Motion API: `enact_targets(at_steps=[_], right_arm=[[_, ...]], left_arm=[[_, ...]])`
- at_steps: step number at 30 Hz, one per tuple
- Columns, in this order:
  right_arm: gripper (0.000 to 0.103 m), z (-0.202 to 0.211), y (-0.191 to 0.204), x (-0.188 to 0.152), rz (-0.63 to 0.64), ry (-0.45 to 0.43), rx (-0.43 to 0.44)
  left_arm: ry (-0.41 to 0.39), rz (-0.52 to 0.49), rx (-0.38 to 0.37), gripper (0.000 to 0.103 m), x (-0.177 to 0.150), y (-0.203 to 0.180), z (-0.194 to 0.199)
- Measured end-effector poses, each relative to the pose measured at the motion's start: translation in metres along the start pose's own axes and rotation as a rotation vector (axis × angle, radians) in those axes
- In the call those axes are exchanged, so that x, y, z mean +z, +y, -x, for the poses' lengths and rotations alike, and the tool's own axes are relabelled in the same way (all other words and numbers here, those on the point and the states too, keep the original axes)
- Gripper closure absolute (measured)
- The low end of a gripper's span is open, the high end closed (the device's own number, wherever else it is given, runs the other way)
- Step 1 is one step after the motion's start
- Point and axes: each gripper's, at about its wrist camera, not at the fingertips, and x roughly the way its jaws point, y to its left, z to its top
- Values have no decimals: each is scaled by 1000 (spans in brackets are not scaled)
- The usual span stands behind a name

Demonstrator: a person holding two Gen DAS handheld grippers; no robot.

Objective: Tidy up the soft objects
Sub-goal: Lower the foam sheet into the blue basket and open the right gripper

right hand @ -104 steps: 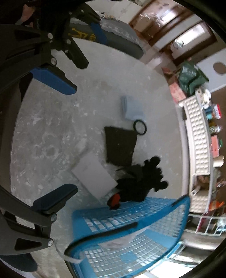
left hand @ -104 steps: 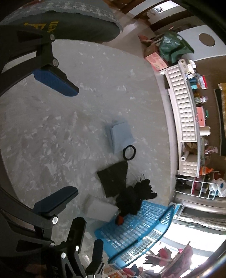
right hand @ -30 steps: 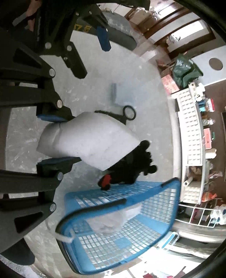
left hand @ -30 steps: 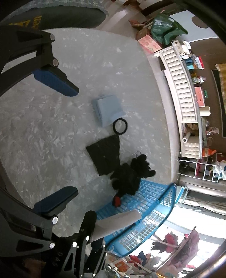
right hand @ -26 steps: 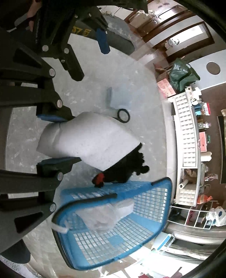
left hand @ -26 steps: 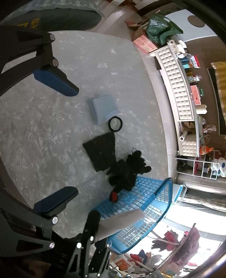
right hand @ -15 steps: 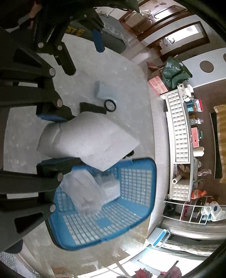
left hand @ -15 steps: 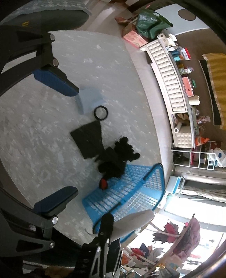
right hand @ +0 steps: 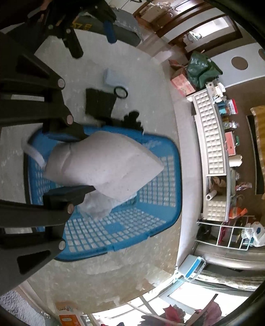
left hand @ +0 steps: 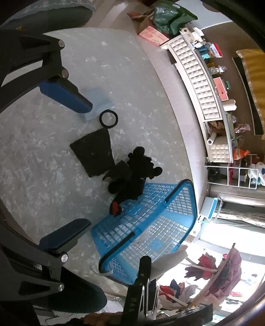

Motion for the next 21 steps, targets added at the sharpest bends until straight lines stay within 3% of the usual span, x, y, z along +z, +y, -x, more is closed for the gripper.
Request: enact_targets(at_steps=[12, 21], right_arm=[[66, -44, -10, 12, 11, 147, -8], [64, -62, -1, 13, 18, 219, -4]], left_arm=[[64, -52, 8, 0, 10, 8, -49], [106, -200, -38, 0, 9, 2, -87]])
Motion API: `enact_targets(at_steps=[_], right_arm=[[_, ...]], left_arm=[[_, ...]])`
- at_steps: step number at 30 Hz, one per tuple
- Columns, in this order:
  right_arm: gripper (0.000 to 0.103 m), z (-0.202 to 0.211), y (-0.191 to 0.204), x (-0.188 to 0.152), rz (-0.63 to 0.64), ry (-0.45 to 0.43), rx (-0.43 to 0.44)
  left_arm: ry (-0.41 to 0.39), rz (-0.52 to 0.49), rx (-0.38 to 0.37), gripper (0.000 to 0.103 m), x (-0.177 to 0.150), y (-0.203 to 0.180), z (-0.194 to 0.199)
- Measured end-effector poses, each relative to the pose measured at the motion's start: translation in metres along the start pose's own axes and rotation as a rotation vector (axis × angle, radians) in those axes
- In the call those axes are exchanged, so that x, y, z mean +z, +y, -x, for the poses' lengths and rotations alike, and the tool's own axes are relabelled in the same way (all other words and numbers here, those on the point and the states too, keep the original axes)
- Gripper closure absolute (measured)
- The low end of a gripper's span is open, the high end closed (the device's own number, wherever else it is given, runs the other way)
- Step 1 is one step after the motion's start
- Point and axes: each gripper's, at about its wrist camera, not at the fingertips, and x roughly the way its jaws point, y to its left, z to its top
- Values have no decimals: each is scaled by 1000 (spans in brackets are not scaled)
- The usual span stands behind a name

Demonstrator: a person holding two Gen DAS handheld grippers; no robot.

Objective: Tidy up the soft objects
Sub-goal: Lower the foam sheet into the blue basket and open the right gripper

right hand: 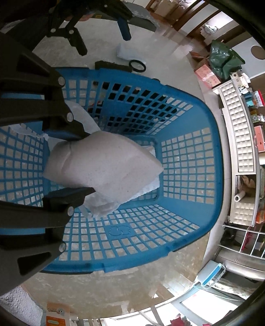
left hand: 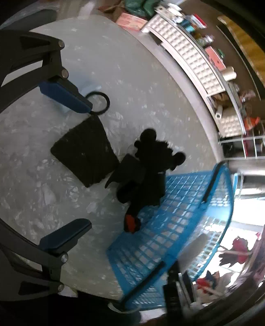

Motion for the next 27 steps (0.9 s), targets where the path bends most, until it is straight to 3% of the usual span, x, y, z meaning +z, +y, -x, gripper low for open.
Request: enact_targets(at_steps=[11, 17, 27], right_arm=[[59, -20, 5, 5, 11, 64, 1], [58, -24, -11, 7, 10, 70, 37], [57, -24, -22, 8, 4, 72, 40]], left_arm=[[106, -87, 13, 8, 0, -6, -52], [155, -102, 37, 25, -1, -4, -75], [171, -83, 10, 29, -4, 2, -86]])
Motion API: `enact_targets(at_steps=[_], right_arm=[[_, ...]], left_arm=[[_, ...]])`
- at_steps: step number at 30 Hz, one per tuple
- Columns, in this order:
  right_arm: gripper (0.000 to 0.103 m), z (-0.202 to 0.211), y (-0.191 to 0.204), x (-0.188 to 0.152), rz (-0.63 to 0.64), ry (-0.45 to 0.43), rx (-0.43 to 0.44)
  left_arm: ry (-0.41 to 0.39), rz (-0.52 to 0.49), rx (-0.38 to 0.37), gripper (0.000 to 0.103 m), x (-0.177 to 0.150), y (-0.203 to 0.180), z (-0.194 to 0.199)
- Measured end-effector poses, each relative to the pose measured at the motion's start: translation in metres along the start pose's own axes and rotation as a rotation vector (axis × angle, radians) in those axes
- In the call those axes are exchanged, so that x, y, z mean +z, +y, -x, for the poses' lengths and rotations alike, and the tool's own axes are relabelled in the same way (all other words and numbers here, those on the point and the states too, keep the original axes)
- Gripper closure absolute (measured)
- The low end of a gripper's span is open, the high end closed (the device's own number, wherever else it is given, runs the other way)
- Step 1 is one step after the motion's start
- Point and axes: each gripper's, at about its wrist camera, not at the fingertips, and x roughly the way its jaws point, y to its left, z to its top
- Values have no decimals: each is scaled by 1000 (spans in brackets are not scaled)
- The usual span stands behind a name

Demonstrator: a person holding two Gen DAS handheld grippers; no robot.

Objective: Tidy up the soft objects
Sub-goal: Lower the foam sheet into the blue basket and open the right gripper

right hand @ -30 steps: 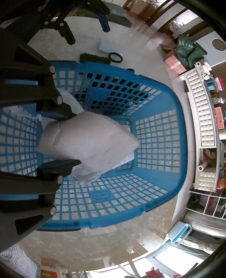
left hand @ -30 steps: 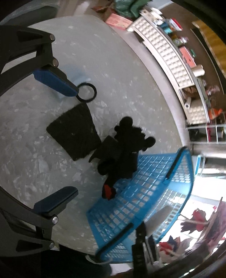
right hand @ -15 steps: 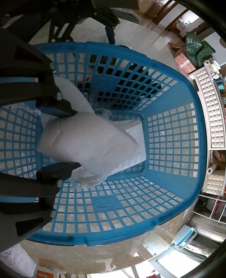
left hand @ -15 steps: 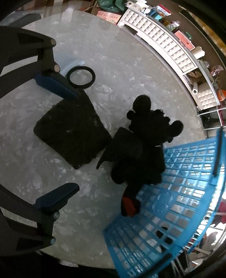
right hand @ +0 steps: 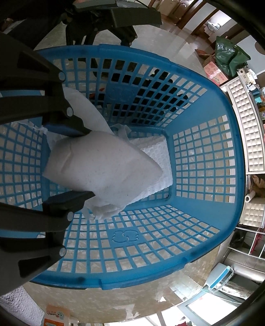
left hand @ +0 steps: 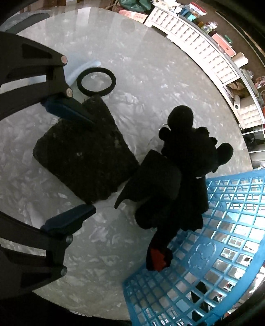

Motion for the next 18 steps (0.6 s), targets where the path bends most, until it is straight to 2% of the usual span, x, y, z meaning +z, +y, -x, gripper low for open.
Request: enact_targets(at_steps=[3, 5, 7, 9, 10, 13, 16, 18], right_arm=[[54, -1, -1, 1, 0, -4, -10], [51, -2, -1, 2, 0, -4, -15], [43, 0, -1, 1, -2, -7, -25], [32, 3, 0, 0, -4, -17, -23], [30, 5, 1, -1, -3, -22, -14], [28, 8, 4, -3, 4, -32, -33], [25, 16, 6, -6, -4, -44, -21], [19, 24, 6, -8, -7, -62, -14]], left_arm=[[-9, 0, -10, 34, -3, 2, 0], [-10, 12, -17, 44, -2, 7, -2], [-13, 37, -4, 60, -4, 12, 0], [-13, 59, 10, 70, -4, 17, 2], [-13, 66, 14, 77, -5, 19, 2], [-12, 74, 46, 83, -6, 24, 3], [-14, 95, 37, 84, -9, 28, 7], [-15, 111, 33, 84, -13, 28, 12]])
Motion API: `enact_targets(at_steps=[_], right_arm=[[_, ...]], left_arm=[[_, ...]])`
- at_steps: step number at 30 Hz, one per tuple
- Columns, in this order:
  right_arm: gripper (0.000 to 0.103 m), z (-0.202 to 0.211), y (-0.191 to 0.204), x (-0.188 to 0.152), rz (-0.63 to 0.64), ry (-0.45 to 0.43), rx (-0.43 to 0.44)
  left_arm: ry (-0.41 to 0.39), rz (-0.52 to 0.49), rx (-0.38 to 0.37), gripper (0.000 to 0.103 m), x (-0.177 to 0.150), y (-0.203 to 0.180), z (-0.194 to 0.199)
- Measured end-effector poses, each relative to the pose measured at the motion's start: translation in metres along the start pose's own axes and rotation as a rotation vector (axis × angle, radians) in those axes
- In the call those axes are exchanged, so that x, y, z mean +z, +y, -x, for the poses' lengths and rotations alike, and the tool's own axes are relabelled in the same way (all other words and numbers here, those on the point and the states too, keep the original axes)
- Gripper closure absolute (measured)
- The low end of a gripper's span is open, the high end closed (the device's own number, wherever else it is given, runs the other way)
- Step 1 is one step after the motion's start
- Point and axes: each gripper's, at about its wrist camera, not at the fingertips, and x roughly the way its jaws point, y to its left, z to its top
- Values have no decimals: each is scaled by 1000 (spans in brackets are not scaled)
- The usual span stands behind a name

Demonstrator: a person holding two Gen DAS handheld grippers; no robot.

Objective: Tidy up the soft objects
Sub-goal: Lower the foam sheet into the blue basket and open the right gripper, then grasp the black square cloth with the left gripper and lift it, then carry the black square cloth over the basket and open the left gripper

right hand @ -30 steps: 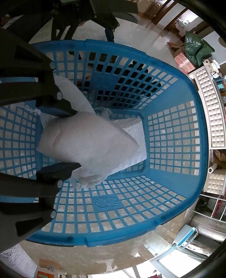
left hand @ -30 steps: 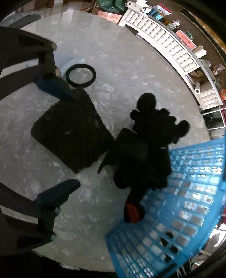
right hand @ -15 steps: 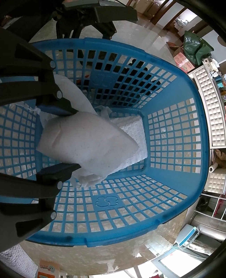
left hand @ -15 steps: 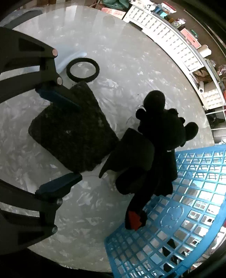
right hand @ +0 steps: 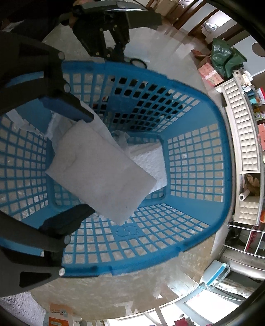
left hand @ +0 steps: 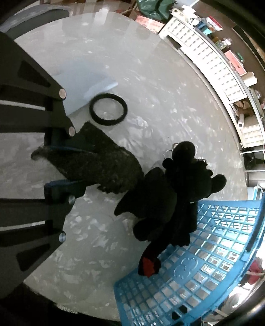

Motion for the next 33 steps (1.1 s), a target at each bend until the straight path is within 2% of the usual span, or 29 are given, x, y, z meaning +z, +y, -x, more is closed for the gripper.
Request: enact_targets(at_steps=[1, 3, 4, 11, 21, 27, 33], right_arm=[[16, 4, 0, -1, 1, -7, 8], [2, 12, 0, -4, 1, -28, 2], [1, 15, 0, -6, 2, -41, -5], [0, 48, -3, -24, -4, -109, -18], [0, 87, -5, -61, -13, -190, -38], [0, 88, -10, -73, -19, -209, -43], [0, 92, -18, -80, -35, -233, -42]], left_arm=[[1, 8, -1, 85, -2, 1, 3], [-8, 15, 5, 85, -3, 0, 13], [-14, 21, 0, 85, -3, -1, 19], [-90, 39, -3, 85, -8, -13, 73], [-208, 45, -11, 85, -14, -50, 154], [-258, 33, -24, 85, -6, -71, 182], [-274, 3, -39, 85, 14, -99, 193]])
